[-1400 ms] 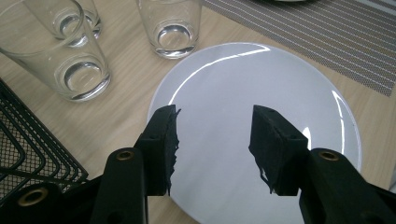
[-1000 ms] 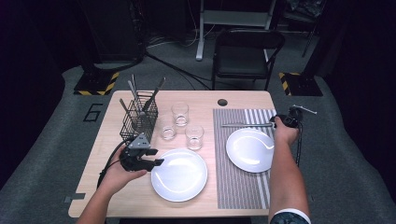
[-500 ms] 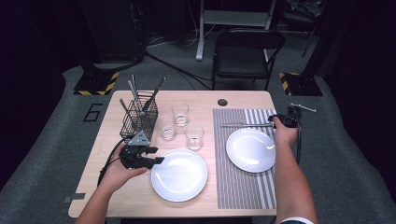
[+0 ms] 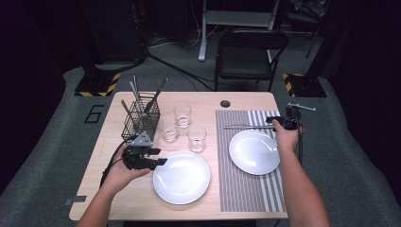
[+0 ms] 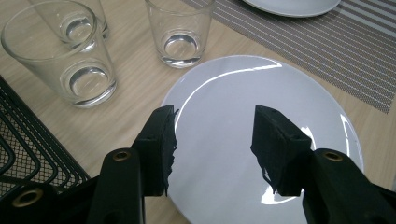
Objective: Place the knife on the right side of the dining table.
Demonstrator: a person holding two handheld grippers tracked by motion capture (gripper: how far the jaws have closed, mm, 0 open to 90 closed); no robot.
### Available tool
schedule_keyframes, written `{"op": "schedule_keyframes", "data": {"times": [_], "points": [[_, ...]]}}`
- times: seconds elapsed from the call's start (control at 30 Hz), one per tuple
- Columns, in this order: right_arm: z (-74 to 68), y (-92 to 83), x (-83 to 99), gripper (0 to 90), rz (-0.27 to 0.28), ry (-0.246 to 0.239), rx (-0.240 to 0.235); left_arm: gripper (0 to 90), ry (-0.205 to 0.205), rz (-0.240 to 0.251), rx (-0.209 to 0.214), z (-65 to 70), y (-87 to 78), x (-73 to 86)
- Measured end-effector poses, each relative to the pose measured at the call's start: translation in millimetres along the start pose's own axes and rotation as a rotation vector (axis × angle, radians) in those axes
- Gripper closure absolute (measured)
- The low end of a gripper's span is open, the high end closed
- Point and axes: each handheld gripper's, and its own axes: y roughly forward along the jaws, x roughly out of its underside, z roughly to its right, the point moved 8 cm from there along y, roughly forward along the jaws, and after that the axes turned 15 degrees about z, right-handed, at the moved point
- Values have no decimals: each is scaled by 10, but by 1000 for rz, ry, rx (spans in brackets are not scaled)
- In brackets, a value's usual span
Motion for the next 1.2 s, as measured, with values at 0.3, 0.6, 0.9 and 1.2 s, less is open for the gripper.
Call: {"op": "schedule_keyframes", "data": {"times": [0.3, 0.6, 0.9, 1.2], "points": [[-271, -102, 57, 582, -1, -86, -73, 494, -6, 6, -6, -24, 5, 0], [-472, -189, 132, 581, -6, -127, -105, 497, -5, 5, -3, -23, 2, 1], [-603, -254, 269, 581, -23, -139, -148, 499, -9, 5, -10, -26, 12, 5], [-818, -360, 434, 576, -28, -165, -227, 504, -10, -4, -9, -26, 14, 12]]}}
